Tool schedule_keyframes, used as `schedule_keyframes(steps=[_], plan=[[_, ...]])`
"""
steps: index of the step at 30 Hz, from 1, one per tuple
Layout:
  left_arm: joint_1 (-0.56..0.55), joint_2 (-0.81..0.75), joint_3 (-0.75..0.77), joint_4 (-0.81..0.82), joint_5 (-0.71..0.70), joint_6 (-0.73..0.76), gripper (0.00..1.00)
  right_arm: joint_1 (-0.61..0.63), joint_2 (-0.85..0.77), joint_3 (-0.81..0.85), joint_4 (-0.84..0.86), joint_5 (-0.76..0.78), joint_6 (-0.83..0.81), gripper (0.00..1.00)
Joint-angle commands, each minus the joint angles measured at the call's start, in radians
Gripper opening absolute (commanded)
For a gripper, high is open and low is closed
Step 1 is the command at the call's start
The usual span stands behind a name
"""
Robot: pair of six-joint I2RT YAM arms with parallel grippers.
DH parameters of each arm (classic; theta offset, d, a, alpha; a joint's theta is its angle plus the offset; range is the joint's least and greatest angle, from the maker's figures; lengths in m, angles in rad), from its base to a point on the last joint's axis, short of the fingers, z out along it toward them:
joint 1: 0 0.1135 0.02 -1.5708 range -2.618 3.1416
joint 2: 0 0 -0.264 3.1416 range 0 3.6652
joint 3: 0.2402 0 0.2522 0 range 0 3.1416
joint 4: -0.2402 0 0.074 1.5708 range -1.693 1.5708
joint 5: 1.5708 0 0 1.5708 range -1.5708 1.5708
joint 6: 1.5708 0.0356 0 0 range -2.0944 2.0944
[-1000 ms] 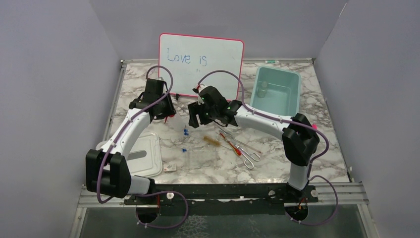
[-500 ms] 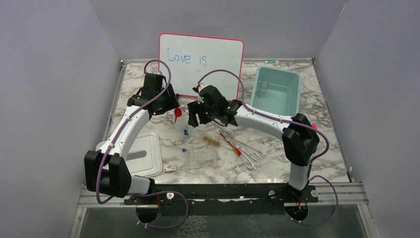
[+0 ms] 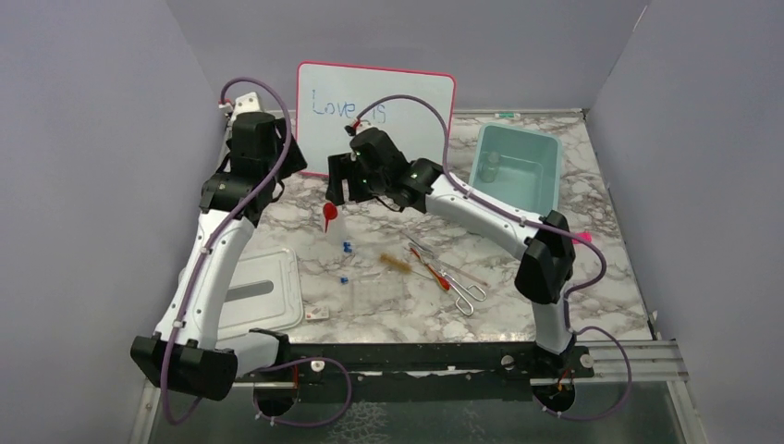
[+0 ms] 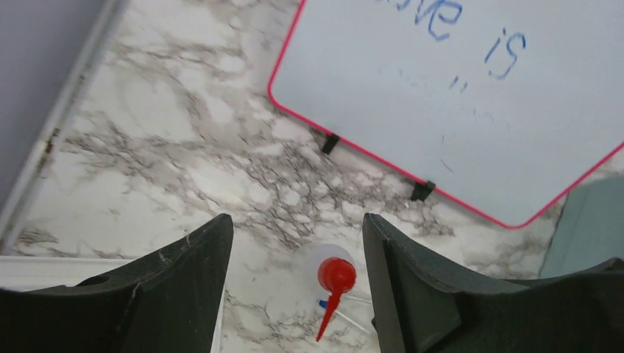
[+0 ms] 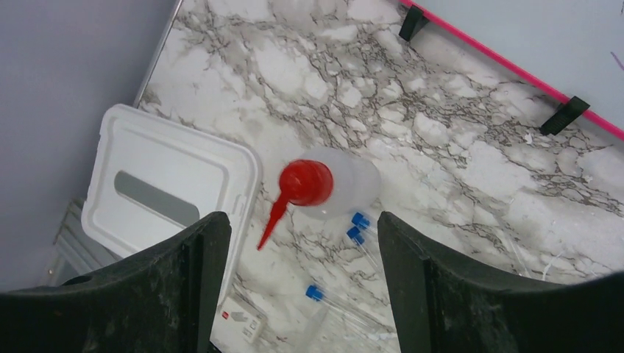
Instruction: Organize the chemistry lab equipment
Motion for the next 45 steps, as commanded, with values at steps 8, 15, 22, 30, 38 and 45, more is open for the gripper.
schedule_keyframes(steps=[8, 15, 22, 30, 38, 45], plan=[[0.007, -0.197, 0.059, -0.039, -0.378, 0.043, 0.77, 0.103, 0.329, 0.385, -0.277, 0.231, 0.087, 0.79], [0.007, -0.218, 0.018, -0.039, -0.34, 0.047, 0.79, 0.117, 0.456, 0.525, -0.329, 0.261, 0.056, 0.79], [0.008, -0.209, 0.003, -0.039, -0.31, 0.055, 0.79, 0.117, 0.471, 0.485, -0.3, 0.281, 0.048, 0.7], [0.008, -0.192, 0.014, -0.039, -0.289, 0.057, 0.79, 0.117, 0.438, 0.489, -0.215, 0.245, -0.019, 0.48], [0.007, -0.186, 0.05, -0.039, -0.229, 0.055, 0.8, 0.098, 0.242, 0.439, -0.133, 0.232, -0.112, 0.46], [0.007, -0.189, 0.064, 0.009, -0.07, 0.078, 0.8, -0.038, -0.005, 0.283, -0.116, 0.205, -0.113, 0.45]])
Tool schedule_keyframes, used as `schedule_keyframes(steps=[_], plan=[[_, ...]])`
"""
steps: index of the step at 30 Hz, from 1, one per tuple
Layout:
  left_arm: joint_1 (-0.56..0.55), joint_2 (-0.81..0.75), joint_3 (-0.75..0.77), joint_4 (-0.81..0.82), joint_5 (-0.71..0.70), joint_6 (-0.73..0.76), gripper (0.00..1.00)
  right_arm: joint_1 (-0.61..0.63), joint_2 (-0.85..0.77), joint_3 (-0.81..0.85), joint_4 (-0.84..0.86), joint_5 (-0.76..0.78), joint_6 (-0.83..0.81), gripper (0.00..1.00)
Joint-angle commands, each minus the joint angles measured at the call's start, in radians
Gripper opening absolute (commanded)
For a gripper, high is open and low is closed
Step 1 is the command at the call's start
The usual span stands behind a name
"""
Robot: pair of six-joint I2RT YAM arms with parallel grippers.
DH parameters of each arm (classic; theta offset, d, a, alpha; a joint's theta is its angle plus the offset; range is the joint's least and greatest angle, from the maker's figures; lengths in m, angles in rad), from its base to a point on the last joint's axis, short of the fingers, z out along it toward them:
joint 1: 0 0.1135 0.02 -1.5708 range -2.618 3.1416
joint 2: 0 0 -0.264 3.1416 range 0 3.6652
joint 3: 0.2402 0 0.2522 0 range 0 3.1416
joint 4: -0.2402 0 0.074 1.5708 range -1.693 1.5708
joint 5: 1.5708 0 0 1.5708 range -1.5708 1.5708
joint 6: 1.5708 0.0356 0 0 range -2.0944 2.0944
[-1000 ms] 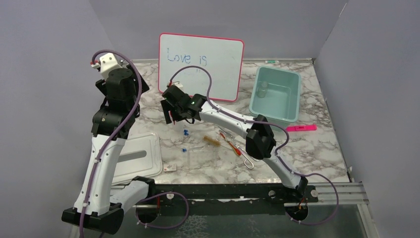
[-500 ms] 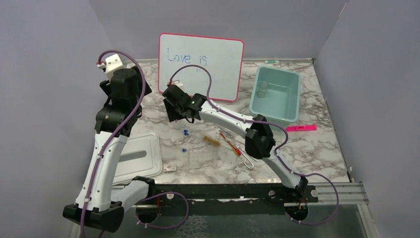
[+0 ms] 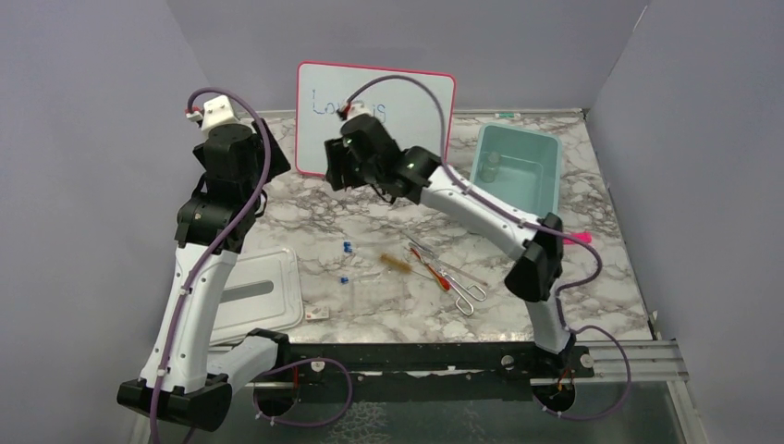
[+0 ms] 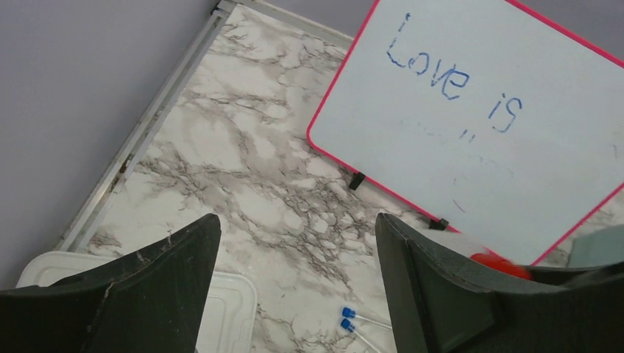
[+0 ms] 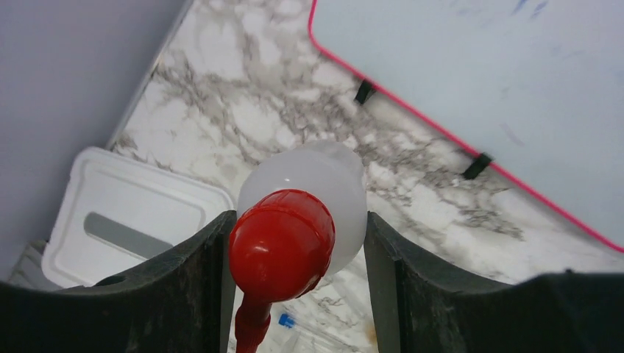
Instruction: Organize the chemistry lab equipment
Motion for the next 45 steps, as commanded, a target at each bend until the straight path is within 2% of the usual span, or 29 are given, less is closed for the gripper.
schedule_keyframes(steps=[1, 5, 11, 22, 28, 33, 38, 45], plan=[[0.006, -0.009, 0.024, 0.063, 0.173, 0.039, 0.8, -0.122, -0.202, -0.082, 0.063, -0.004, -0.029, 0.45], [0.007, -0.011, -0.004, 0.113, 0.285, 0.057, 0.8, -0.235, -0.35, -0.166, 0.043, 0.045, -0.062, 0.45], [0.007, 0.02, 0.001, 0.169, 0.376, 0.056, 0.8, -0.362, -0.483, -0.212, -0.118, 0.21, -0.088, 0.45], [0.006, 0.137, 0.035, 0.241, 0.494, 0.015, 0.8, -0.62, -0.646, -0.499, -0.197, 0.158, -0.019, 0.44], [0.006, 0.155, 0.03, 0.25, 0.504, 0.011, 0.8, -0.682, -0.647, -0.723, -0.016, 0.061, -0.034, 0.43], [0.005, 0.156, 0.022, 0.25, 0.505, 0.008, 0.8, -0.696, -0.605, -0.843, 0.153, 0.004, -0.028, 0.43], [0.006, 0.159, 0.013, 0.25, 0.498, 0.012, 0.8, -0.696, -0.569, -0.915, 0.275, 0.005, -0.036, 0.45], [0.006, 0.167, 0.014, 0.249, 0.48, 0.028, 0.8, -0.696, -0.502, -0.938, 0.338, 0.003, -0.076, 0.48]])
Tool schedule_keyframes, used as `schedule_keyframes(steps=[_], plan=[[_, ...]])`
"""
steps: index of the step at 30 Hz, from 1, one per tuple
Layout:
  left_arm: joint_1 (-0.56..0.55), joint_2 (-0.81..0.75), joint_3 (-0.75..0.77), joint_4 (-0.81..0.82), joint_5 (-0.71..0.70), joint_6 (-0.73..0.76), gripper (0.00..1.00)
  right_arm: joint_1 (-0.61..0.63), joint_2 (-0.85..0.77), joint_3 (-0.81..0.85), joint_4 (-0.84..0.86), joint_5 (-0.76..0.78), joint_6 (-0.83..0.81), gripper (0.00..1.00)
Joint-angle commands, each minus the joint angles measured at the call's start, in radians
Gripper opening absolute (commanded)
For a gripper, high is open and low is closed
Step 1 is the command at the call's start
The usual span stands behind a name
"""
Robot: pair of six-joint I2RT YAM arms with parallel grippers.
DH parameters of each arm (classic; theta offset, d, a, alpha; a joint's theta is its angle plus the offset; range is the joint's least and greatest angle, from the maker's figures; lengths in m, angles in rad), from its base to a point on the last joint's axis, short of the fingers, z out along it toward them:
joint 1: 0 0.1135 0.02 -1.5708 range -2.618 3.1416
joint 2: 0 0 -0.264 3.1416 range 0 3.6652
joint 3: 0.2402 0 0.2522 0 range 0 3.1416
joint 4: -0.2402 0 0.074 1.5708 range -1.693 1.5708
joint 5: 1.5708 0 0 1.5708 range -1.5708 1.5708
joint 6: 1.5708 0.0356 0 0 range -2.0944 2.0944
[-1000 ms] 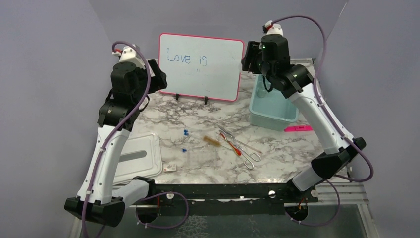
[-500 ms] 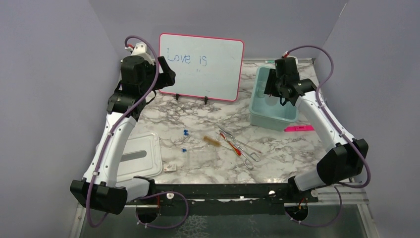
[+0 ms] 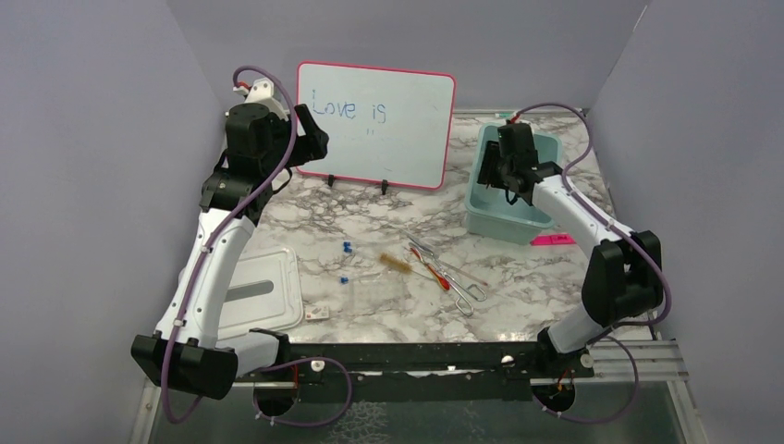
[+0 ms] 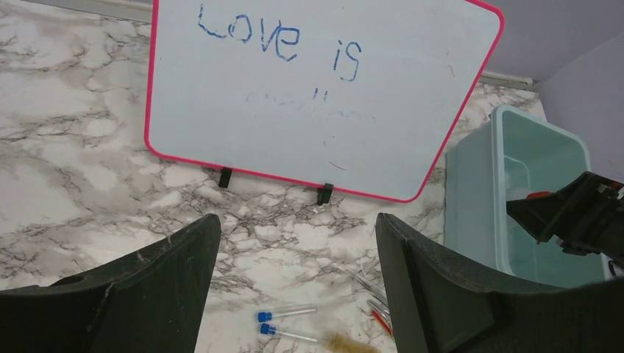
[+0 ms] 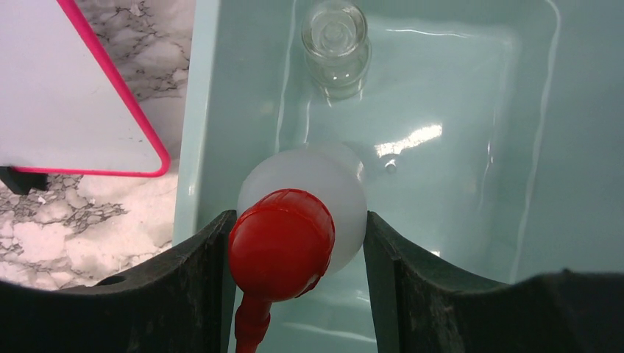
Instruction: Organize the chemistry lab equipment
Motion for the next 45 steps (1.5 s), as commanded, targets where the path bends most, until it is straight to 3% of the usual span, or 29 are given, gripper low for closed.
schedule_keyframes(steps=[1, 12, 21, 24, 36, 45], plan=[[0.006, 0.011, 0.015, 0.028, -0.003, 0.015, 0.8, -0.007, 0.036, -0.018, 0.116, -0.013, -0.047, 0.48], [0.005, 0.02, 0.013, 0.026, -0.001, 0.024, 0.8, -0.02, 0.098, -0.074, 0.244, -0.062, -0.08, 0.52], [0.006, 0.018, 0.009, 0.027, 0.0, 0.024, 0.8, -0.021, 0.092, -0.037, 0.205, -0.062, -0.069, 0.74], [0.006, 0.018, 0.011, 0.027, 0.0, 0.023, 0.8, -0.021, 0.073, -0.004, 0.159, -0.069, -0.062, 0.77], [0.005, 0.009, -0.005, 0.027, -0.001, 0.016, 0.8, -0.021, -0.063, 0.11, -0.034, -0.093, -0.054, 0.77], [0.006, -0.037, -0.075, 0.041, -0.014, -0.027, 0.8, 0.045, -0.18, 0.115, -0.105, -0.363, -0.093, 0.64]])
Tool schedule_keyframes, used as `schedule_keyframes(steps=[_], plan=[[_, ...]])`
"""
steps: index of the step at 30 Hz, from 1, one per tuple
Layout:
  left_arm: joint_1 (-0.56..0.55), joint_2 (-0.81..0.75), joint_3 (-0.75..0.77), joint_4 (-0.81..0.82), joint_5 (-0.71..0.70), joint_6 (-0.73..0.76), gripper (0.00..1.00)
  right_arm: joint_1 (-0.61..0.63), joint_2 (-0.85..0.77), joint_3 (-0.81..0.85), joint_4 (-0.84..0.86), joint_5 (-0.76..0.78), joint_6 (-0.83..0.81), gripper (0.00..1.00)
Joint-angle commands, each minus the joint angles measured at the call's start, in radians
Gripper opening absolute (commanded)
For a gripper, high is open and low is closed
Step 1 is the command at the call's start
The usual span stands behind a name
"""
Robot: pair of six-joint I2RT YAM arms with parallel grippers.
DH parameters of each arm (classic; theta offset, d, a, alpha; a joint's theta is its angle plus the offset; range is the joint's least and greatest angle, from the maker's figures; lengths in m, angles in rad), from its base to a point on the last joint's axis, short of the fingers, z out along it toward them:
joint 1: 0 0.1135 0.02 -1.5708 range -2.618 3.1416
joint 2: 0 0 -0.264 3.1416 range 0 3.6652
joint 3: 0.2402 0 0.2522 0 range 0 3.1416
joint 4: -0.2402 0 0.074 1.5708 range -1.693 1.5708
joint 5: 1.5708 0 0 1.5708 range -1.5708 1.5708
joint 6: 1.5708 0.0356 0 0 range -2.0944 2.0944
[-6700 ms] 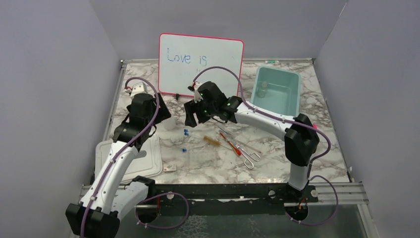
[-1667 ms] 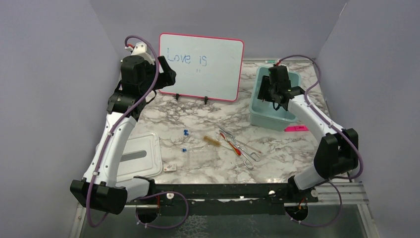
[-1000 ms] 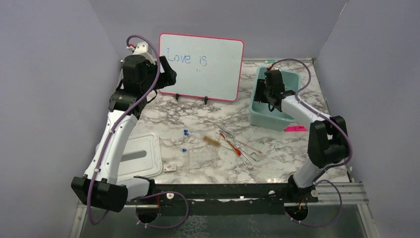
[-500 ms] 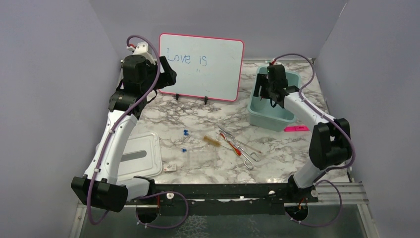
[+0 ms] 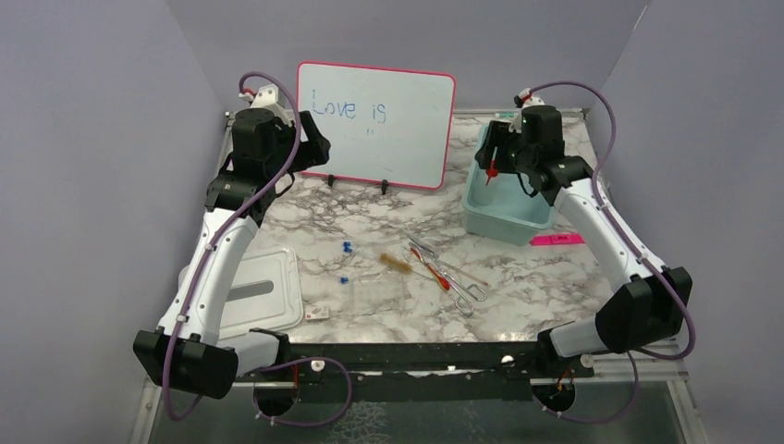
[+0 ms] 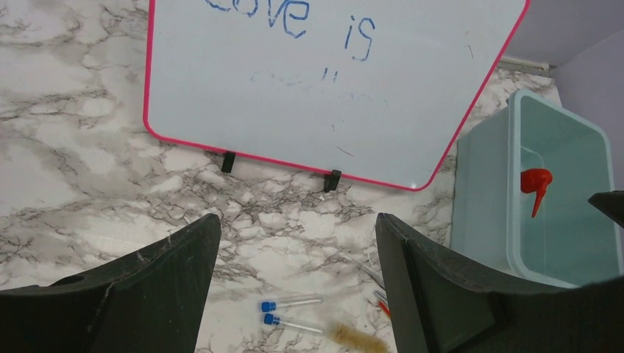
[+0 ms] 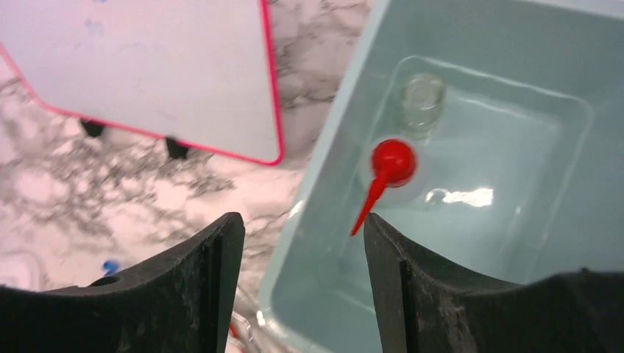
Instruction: Organize the chemistry lab equipment
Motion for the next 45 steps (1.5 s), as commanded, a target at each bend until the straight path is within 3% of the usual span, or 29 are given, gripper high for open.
schedule_keyframes(steps=[1, 10, 14, 18, 33, 45], plan=[[0.006, -0.057, -0.058, 0.032, -0.015, -0.037, 0.8, 0.093, -0.052, 0.008, -0.07, -0.154, -0.025, 0.64], [0.006, -0.18, -0.23, 0.038, -0.022, -0.119, 0.8, 0.485, -0.056, -0.154, -0.127, -0.04, -0.013, 0.64], [0.005, -0.24, -0.282, 0.037, -0.027, -0.14, 0.8, 0.573, -0.031, -0.252, -0.095, -0.007, -0.008, 0.54], [0.006, -0.276, -0.307, 0.034, -0.027, -0.152, 0.8, 0.6, 0.009, -0.324, -0.045, -0.024, -0.053, 0.41], [0.007, -0.302, -0.307, -0.004, -0.021, -0.154, 0.8, 0.649, 0.271, -0.277, 0.065, 0.013, -0.133, 0.37], [0.007, -0.265, -0.281, -0.004, -0.062, -0.128, 0.8, 0.65, 0.351, -0.253, 0.09, 0.042, -0.185, 0.34]])
